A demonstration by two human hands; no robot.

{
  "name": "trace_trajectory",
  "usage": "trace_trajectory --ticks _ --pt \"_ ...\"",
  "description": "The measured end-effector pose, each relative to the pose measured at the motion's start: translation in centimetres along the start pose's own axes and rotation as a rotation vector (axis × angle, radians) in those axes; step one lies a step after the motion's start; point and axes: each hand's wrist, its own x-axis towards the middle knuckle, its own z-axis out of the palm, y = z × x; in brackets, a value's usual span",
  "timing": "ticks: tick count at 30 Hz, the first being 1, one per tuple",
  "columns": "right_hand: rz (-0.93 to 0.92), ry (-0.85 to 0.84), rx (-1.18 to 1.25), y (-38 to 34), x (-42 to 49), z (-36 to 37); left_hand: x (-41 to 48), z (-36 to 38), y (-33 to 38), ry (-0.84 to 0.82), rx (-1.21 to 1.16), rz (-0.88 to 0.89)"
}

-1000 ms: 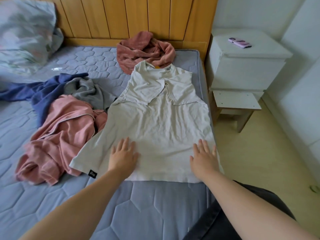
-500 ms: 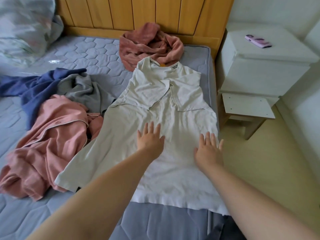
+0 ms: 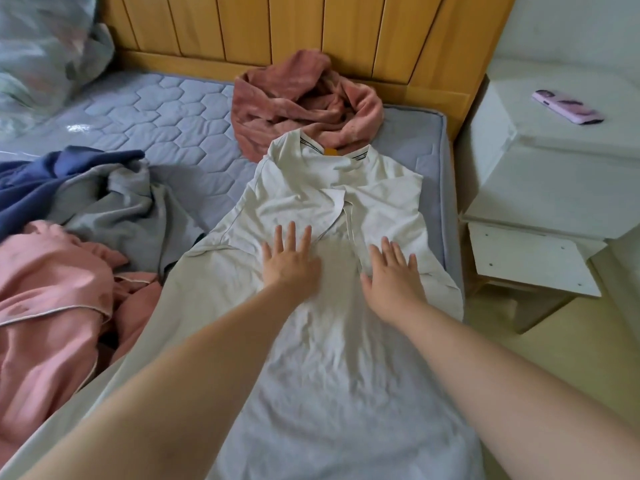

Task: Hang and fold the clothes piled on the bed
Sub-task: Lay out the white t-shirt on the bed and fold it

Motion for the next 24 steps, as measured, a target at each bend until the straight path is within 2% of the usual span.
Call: trace_trajectory --ticks 5,8,10,12,14,18,20,24 --pt "-0.043 0.000 0.000 1.9 4.4 0.8 0.1 4.9 -0.9 0.122 -0.003 0.070" --pt "-0.141 -0.090 0.011 2.7 4.7 2.9 0.7 5.2 -1.1 0.184 -0.046 0.095" --pt "-0.192 0.005 0.097 2.6 4.0 4.3 0.8 5.3 -1.1 0.232 -0.052 0.137" --pt "-0.204 0.160 0.317 2.5 3.7 4.5 0.8 5.6 -1.1 0.269 -0.043 0.176" --pt "-0.131 0.231 0.476 2.6 4.3 3.3 0.9 5.6 -1.1 0.275 -0.032 0.193" --pt "0.007 0.468 0.446 3.3 8.4 0.5 1.0 5.6 -1.1 0.258 -0.028 0.192" --pt "0.219 0.435 0.543 4.4 11.4 -0.7 1.0 5.7 -1.1 0.248 -0.025 0.188" --pt "0.562 0.313 0.947 6.0 15.5 -1.9 1.0 5.7 -1.0 0.251 -0.045 0.177"
